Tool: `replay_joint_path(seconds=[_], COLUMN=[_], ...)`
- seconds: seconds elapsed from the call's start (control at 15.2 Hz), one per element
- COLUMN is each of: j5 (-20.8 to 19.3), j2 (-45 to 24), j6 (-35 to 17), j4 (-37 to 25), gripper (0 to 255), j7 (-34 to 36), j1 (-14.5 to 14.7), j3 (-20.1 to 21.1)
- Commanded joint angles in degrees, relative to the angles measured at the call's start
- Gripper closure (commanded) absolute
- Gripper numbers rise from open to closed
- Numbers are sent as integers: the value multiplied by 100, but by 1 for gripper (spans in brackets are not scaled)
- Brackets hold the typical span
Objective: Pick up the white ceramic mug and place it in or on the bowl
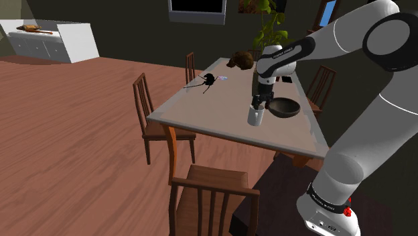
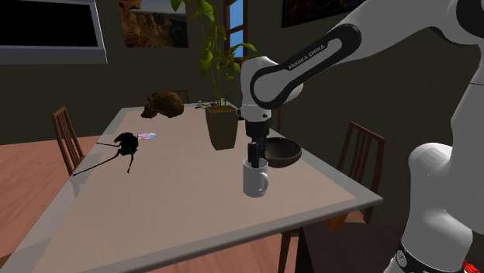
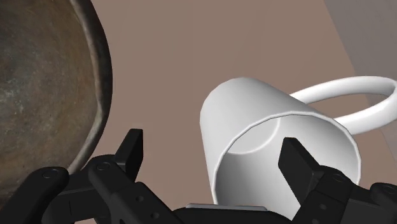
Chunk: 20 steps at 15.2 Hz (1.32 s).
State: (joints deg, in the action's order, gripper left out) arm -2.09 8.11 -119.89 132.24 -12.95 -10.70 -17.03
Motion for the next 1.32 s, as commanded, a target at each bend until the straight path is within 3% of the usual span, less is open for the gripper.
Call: replay_joint_path(seconds=[0.0,0.33,0.4,0.99,1.25], j5=[2,2,2,2,-34], j2=[-10,-10,-10,-10,134], j6=[-33,-32,-32,-33,285], j4=[21,20,20,21,-158], gripper=[0,0,255,255,255], j7=[-8,-8,-8,-8,25], j1=[-3,-3,-3,-3,-3], j3=[-5,-5,-5,-5,13])
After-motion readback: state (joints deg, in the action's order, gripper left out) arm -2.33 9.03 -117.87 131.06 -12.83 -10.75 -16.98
